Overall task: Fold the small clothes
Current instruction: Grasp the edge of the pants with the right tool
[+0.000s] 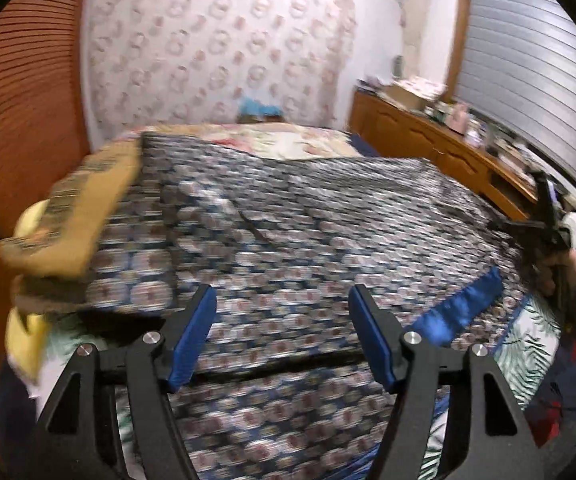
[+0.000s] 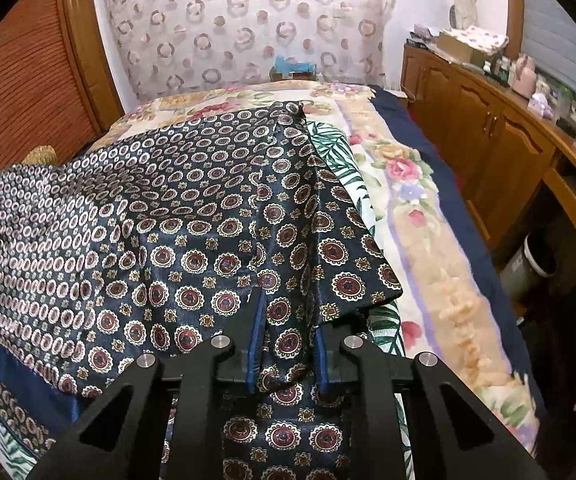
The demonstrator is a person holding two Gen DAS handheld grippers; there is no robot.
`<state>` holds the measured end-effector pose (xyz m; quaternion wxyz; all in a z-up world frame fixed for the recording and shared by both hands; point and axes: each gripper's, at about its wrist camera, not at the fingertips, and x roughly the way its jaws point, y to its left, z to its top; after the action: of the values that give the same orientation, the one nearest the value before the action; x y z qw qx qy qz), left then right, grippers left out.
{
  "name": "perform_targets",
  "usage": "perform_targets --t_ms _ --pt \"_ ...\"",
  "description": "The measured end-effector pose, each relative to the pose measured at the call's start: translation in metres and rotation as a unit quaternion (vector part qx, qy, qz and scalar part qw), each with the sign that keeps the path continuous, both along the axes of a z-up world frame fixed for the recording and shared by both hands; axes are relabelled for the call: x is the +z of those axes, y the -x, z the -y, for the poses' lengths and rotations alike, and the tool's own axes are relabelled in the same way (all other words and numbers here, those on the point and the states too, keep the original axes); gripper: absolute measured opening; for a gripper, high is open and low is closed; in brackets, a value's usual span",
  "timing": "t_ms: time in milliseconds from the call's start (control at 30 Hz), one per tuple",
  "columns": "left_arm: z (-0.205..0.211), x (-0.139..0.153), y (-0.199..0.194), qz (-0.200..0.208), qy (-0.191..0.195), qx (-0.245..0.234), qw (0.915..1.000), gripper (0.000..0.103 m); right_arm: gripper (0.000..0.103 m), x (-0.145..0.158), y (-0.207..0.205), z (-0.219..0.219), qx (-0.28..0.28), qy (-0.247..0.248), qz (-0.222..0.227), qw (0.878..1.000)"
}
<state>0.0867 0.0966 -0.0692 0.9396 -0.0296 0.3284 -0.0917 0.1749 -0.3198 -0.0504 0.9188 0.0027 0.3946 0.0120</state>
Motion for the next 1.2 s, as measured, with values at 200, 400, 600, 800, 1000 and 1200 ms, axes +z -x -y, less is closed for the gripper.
perform_targets --t_ms 200,400,600,800,1000,1200 --pt "-0.031 -0.003 0.004 0.002 -0.003 0.043 0.9991 0.07 0.021 -0.001 0.002 0.003 0.001 -0.006 0.002 1.0" --pt "-0.052 -0.002 0.015 0.017 -0.011 0.078 0.9968 0.06 0.021 -0.001 0.003 -0.003 0.0 0.014 0.003 1.0" --pt "-0.057 0.004 0.02 0.037 -0.026 0.097 0.9943 0.054 0.021 0.0 0.002 0.001 0.002 0.008 0.004 1.0" --pt "-0.041 0.027 0.027 0.077 -0.059 0.101 0.9902 0.054 0.021 0.0 0.002 0.001 0.002 0.009 0.004 1.0" --pt "-0.029 0.018 0.011 0.048 -0.104 0.098 0.9885 0.054 0.021 0.0 0.002 0.001 0.002 0.009 0.004 1.0" --pt "-0.027 -0.016 -0.014 -0.004 -0.144 0.109 0.9835 0.054 0.021 0.0 0.002 0.001 0.002 0.009 0.004 1.0"
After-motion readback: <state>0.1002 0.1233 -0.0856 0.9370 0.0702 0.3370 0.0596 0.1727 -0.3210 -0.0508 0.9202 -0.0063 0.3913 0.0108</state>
